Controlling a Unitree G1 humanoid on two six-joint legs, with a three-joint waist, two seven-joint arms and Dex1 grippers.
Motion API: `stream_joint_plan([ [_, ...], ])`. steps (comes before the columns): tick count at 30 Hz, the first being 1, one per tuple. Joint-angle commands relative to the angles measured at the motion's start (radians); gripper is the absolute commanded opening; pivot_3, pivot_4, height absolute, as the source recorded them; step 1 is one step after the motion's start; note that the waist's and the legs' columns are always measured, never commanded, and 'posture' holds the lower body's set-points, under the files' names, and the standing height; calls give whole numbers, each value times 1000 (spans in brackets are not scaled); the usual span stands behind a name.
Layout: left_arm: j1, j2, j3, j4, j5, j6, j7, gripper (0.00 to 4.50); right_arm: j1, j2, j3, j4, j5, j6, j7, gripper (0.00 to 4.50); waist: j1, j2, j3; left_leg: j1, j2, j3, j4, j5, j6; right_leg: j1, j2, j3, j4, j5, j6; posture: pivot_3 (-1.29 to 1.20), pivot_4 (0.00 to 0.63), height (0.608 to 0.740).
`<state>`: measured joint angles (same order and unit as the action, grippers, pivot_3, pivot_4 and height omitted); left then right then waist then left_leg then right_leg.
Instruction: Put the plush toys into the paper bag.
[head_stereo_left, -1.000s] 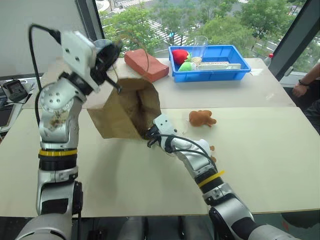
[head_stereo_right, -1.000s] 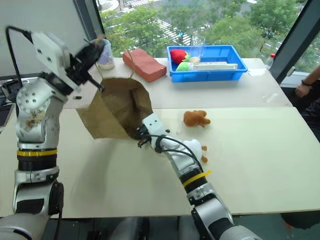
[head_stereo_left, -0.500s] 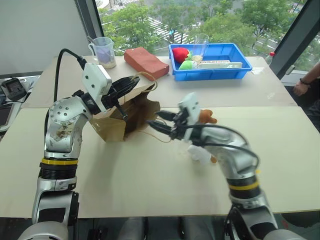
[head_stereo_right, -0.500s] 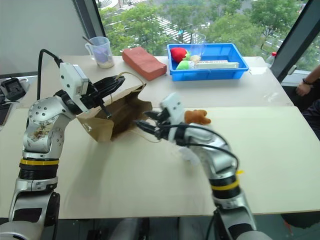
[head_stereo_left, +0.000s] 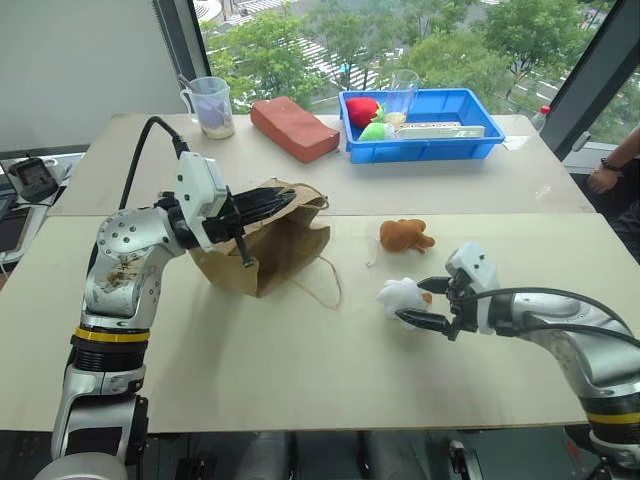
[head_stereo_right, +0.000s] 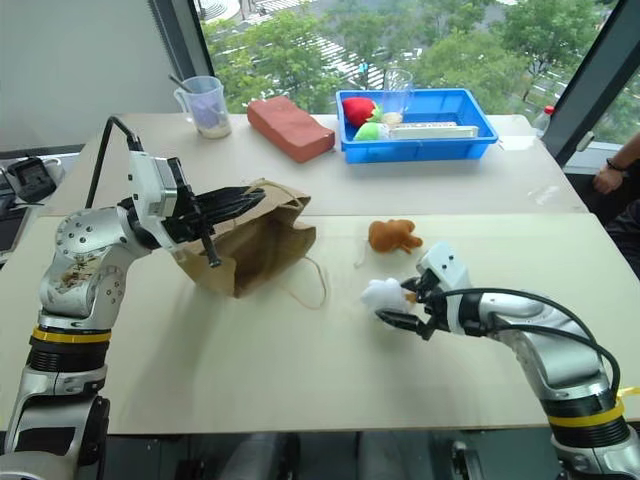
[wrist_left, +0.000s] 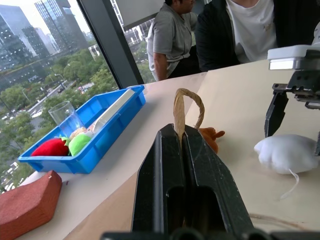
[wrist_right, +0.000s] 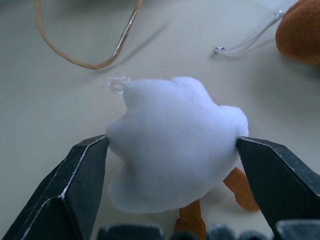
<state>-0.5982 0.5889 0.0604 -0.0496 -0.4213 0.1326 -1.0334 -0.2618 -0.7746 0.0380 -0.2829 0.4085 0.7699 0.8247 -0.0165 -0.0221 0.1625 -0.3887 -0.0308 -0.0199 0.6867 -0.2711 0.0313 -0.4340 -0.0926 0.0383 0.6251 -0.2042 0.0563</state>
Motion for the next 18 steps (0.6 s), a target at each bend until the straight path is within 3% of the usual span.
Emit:
stream_joint_plan([
  [1,-16,3,10,-38,-10,3,15,0,10,15,60,52,-95,-118,-18,4207,2,0,0,1,0,0,0,0,0,0,0,0,0,0,0,0,150,740],
  [8,-2,21,24,-55,-12,17,26,0,24,41,30,25,-64,-137,-1,1964,4,0,0,0,1,0,1,0,0,0,-1,0,0,0,0,0,150,740],
  [13,-3,17,21,-63,-13,24,38,0,-62,103,-1,-31,24,-74,-12,204,2,0,0,0,1,0,1,0,0,0,-1,0,0,0,0,0,150,740],
  [14,-5,14,20,-62,-15,26,42,0,-99,130,3,-47,41,-54,-26,32,0,0,0,0,1,0,1,0,0,0,-1,0,0,0,0,0,150,740],
  [18,-23,-1,15,-53,-18,31,57,0,-244,267,59,-53,44,21,-119,32,-2,0,0,0,3,0,1,0,0,-1,1,0,1,0,-1,0,150,740],
])
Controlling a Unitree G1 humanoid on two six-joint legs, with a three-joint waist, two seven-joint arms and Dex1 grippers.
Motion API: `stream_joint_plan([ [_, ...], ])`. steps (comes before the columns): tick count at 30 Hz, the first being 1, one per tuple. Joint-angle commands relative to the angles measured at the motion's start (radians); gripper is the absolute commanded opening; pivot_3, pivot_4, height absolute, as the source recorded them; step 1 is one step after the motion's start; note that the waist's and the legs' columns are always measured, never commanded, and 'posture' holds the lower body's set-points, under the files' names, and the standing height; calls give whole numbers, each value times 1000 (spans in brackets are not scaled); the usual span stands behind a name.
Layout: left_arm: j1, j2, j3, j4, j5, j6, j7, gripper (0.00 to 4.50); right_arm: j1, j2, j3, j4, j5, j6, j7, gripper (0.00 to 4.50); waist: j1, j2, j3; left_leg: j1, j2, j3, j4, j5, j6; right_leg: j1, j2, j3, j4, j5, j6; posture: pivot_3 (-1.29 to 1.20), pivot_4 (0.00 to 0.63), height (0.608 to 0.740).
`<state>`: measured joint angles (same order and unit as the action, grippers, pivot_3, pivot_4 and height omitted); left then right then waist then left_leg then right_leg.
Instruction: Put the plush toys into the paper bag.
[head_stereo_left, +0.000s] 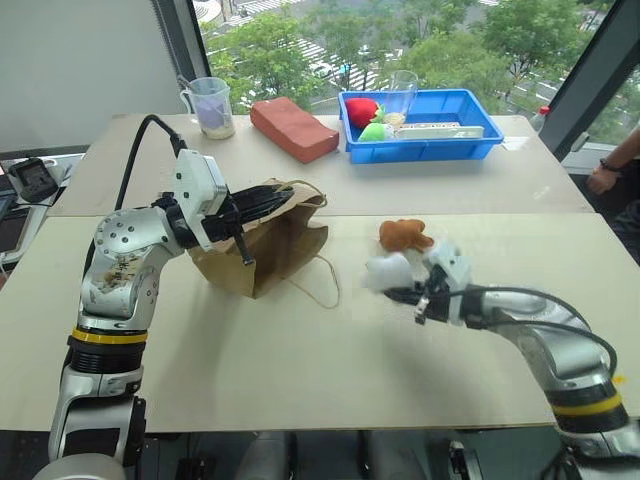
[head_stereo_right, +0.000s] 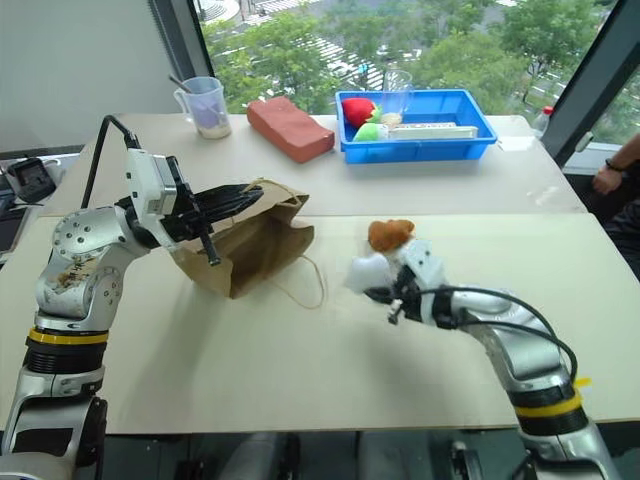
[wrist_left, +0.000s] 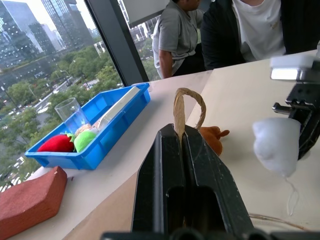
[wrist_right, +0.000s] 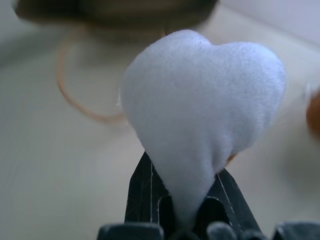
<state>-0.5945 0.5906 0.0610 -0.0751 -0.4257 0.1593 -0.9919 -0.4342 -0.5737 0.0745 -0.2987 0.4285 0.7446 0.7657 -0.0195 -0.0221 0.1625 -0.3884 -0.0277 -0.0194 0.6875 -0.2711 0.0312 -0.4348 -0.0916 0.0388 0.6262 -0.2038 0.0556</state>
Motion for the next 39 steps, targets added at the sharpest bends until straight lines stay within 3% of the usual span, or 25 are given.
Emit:
stream_joint_plan([
  [1,-29,-6,13,-28,-16,6,18,0,-107,113,38,-25,20,62,-92,32,2,0,0,0,0,-1,0,0,0,0,0,-1,1,0,0,0,150,740],
  [9,-59,-49,10,-55,-52,40,41,0,-277,344,223,219,-123,-34,-175,32,7,0,0,-3,-3,-2,0,0,-1,-2,-2,-3,4,0,0,0,150,740],
  [16,-64,-64,4,-76,-56,55,63,0,-352,475,273,456,-233,-157,-214,32,-3,0,0,-3,-4,-2,-2,4,-6,-4,-1,-3,4,0,0,0,150,740],
  [18,-60,-61,6,-79,-53,57,64,0,-347,496,264,445,-212,-163,-180,948,-3,0,0,-3,-4,-2,-2,3,-6,-4,-1,-3,4,0,0,0,150,740],
  [28,-57,-45,13,-55,-51,45,52,0,-248,399,189,267,-143,-124,-79,4378,-4,0,0,-3,-4,-2,-2,2,-3,-4,-1,-3,4,0,0,0,150,740],
  [39,-70,-38,14,-21,-45,27,27,0,-200,257,30,162,-110,-81,-105,4487,-2,0,0,-3,-3,-2,-2,1,-2,-4,-1,-3,4,0,0,0,150,740],
])
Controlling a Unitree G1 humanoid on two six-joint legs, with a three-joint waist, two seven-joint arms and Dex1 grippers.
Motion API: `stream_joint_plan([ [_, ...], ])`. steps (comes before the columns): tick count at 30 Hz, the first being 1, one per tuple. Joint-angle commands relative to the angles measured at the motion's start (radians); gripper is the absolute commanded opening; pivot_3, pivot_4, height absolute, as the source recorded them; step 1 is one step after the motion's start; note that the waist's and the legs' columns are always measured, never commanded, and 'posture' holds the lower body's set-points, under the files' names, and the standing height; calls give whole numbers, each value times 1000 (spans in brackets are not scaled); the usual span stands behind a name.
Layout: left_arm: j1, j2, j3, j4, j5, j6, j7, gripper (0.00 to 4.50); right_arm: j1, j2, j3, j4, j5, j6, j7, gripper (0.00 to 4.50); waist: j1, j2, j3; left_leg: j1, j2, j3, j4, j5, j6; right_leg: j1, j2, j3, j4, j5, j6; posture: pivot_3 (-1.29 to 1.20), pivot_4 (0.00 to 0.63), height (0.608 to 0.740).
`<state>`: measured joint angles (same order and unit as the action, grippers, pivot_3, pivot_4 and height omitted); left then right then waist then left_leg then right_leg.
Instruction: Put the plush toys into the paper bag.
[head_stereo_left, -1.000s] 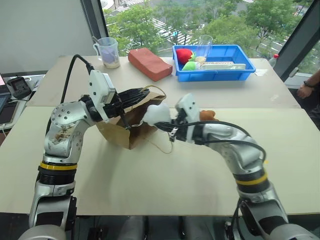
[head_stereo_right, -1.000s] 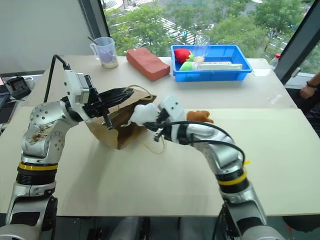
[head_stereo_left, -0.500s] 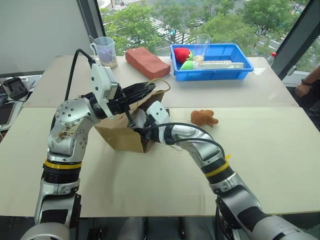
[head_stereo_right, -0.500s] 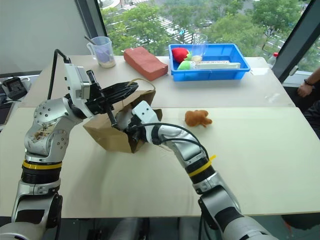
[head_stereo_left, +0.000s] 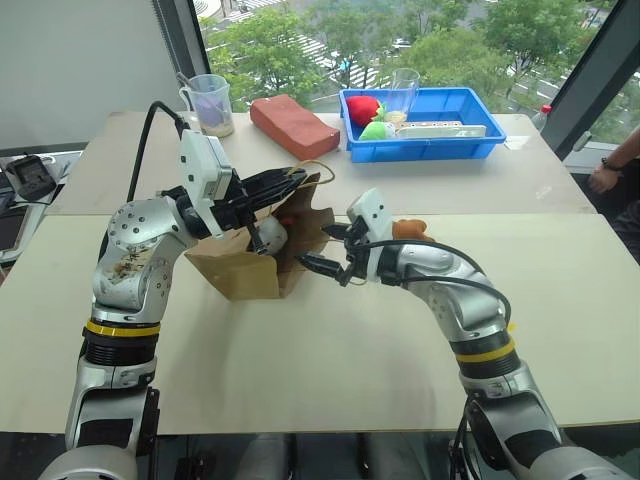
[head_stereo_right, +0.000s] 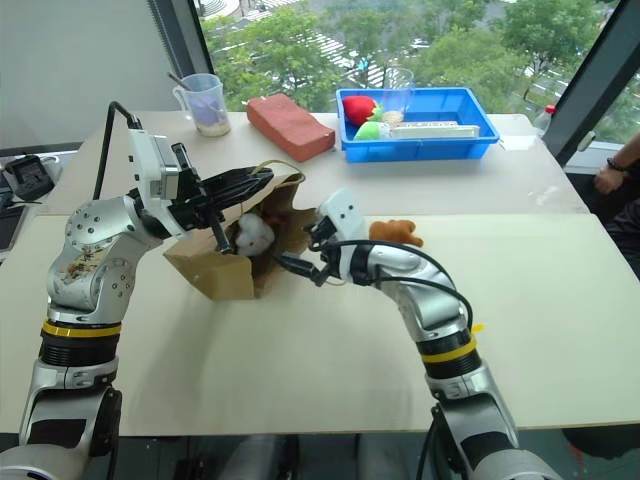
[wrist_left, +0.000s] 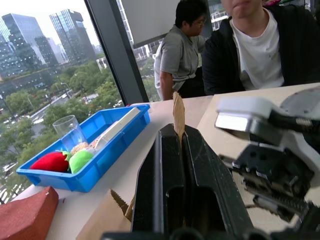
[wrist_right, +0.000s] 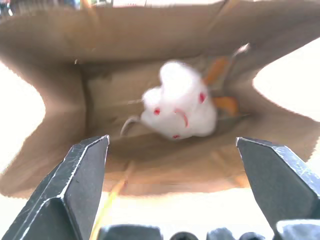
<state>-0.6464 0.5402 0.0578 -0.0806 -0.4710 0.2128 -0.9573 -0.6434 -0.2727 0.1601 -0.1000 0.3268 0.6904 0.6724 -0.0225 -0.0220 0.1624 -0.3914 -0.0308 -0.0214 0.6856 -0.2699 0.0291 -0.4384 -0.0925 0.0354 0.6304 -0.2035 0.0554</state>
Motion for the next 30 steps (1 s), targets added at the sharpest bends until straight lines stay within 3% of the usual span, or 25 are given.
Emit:
stream_joint_plan([
  [1,-17,14,18,-16,-1,-26,-10,0,16,-67,-72,-24,-19,-42,-20,4487,1,0,0,0,0,0,0,0,0,0,0,0,0,0,0,0,150,740],
  [11,0,32,22,-27,-2,-23,-17,0,54,-288,-154,206,-154,-168,-59,4487,4,0,0,0,-1,1,0,-1,1,1,-1,0,-2,0,0,0,150,740],
  [19,0,29,12,-31,5,-33,-17,0,61,-252,-136,274,-176,-161,-75,4487,0,0,0,0,0,2,0,-1,1,1,0,2,-2,0,0,0,150,740],
  [20,2,32,13,-34,4,-32,-17,0,64,-249,-137,278,-179,-168,-75,3960,1,0,0,0,0,2,0,-1,1,1,0,2,-2,0,0,0,150,740],
  [30,12,41,13,-44,5,-28,-12,0,74,-256,-137,322,-206,-232,-59,666,6,0,0,0,0,2,0,-1,1,1,0,1,-2,0,0,0,150,740],
])
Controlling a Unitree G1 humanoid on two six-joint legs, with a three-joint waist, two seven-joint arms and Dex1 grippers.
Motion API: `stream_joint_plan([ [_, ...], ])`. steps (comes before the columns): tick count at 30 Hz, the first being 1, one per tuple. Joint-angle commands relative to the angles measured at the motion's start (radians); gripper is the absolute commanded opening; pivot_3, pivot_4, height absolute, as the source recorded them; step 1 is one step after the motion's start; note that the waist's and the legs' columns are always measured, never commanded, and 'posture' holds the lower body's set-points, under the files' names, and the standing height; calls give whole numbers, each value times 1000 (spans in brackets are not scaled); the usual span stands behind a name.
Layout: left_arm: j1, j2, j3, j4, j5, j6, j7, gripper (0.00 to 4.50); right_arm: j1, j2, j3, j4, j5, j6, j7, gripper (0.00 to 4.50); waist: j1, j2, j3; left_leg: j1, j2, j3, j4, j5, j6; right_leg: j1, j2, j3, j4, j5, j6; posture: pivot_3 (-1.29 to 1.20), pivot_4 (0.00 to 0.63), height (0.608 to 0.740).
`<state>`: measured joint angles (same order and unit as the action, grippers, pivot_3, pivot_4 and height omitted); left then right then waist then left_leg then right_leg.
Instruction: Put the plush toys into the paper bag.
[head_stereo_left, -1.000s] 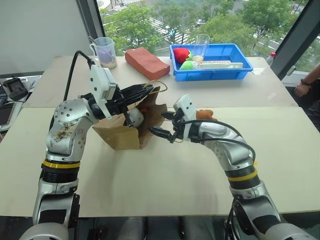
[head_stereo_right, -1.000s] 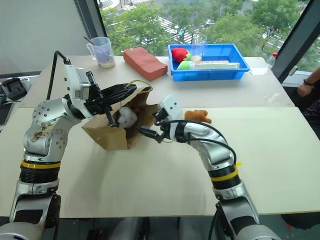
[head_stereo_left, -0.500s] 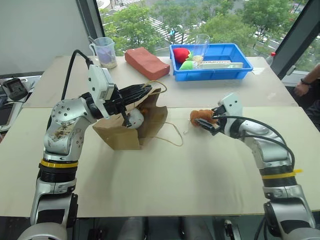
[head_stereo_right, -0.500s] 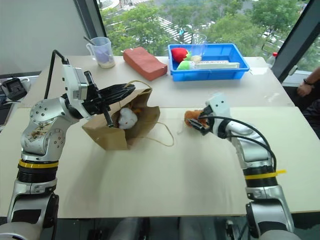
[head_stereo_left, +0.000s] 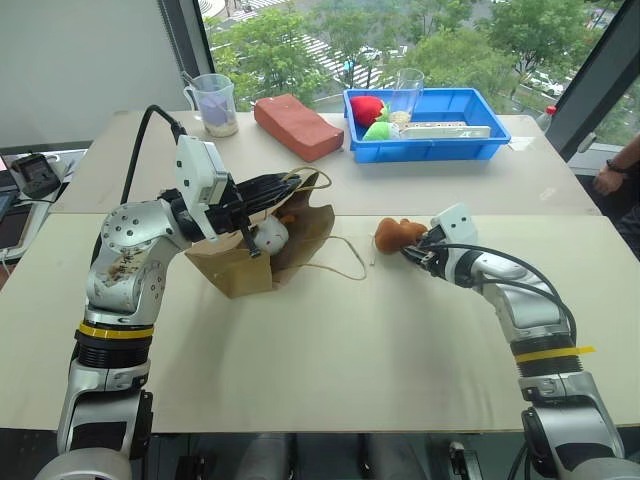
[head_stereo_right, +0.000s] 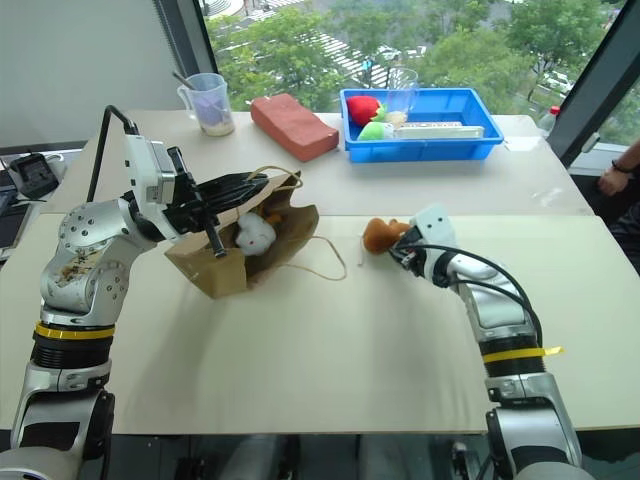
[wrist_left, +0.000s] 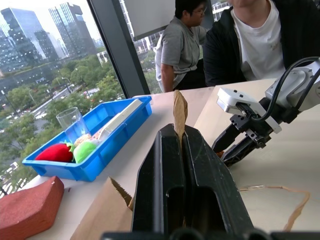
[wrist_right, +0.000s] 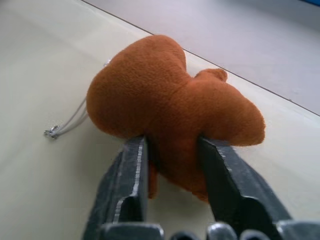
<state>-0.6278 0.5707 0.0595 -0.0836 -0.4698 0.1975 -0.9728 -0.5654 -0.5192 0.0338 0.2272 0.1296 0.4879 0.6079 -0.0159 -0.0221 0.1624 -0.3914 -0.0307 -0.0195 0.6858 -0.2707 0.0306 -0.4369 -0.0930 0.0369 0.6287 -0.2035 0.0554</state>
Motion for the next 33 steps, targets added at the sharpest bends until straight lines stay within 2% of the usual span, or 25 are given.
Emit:
stream_joint_plan([
  [1,-6,11,11,-42,4,-11,4,0,-4,-11,-11,-5,-7,-33,8,269,0,0,0,0,0,0,0,0,0,0,0,0,0,0,0,0,150,740],
  [2,-7,12,12,-43,4,-10,5,0,-5,-12,-12,-8,-6,-37,12,21,0,0,0,0,0,0,0,0,0,0,0,0,0,0,0,0,150,740],
  [4,-10,13,13,-39,4,-9,5,0,-4,-21,-15,-31,-3,-54,28,21,0,0,0,0,0,0,0,0,0,0,0,0,0,0,0,0,150,740],
  [8,-8,19,18,-30,4,-15,0,0,22,-29,-33,-260,154,75,159,21,0,0,0,0,2,0,0,0,0,-1,1,0,1,0,0,0,150,740],
  [12,-5,15,10,-30,6,-18,3,0,-31,19,-21,-418,235,226,121,21,-3,0,0,0,3,0,0,0,0,0,1,0,0,0,0,0,150,740],
  [17,-22,4,-1,-20,10,-21,0,0,-77,118,49,-491,270,333,68,21,0,0,0,1,3,0,0,0,0,0,1,0,1,0,0,0,150,740],
  [26,-38,-10,-15,-18,7,-20,-11,0,-148,240,185,-352,164,263,-10,21,0,0,0,0,-1,-1,0,0,0,-1,0,-1,1,0,0,0,150,740],
  [33,-30,-12,-23,-27,5,-17,-16,0,-230,356,164,-166,102,156,-88,21,-10,0,0,0,0,-1,0,1,-1,-2,1,-1,2,0,0,0,150,740],
])
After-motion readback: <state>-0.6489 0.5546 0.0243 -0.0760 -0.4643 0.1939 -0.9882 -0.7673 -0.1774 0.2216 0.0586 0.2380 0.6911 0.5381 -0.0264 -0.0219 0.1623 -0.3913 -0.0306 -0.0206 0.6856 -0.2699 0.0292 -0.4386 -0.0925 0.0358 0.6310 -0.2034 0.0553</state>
